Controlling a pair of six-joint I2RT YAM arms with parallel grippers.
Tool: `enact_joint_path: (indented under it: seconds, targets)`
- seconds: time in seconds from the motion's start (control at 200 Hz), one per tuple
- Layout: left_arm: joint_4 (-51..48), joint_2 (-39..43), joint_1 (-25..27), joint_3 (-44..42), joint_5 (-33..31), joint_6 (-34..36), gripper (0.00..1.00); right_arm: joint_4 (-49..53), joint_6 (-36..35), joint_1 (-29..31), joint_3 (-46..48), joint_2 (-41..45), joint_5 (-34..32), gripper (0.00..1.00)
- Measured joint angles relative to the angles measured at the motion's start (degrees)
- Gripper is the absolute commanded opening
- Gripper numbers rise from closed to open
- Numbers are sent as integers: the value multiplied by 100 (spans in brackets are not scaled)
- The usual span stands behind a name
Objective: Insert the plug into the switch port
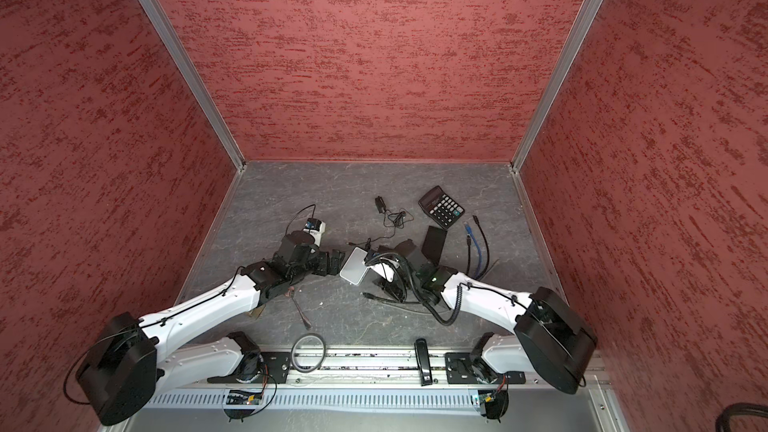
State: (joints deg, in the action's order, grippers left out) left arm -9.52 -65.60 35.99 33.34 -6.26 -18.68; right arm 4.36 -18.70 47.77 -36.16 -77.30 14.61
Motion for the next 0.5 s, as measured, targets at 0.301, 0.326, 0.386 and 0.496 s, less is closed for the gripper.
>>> enact_joint_path:
  seconds: [0.301,0.326,0.386,0.496]
  targets:
    - [98,0,-4,-164,52,4,100,903,-608,195,-260,-361,-114,29]
    - [107,0,-4,-166,63,4,100,953,-640,195,-260,-361,-116,29]
    - [142,0,-4,-166,76,9,100,1064,-710,197,-260,-361,-118,29]
    - [240,0,-4,-170,118,20,100,1233,-785,201,-260,-361,-151,29]
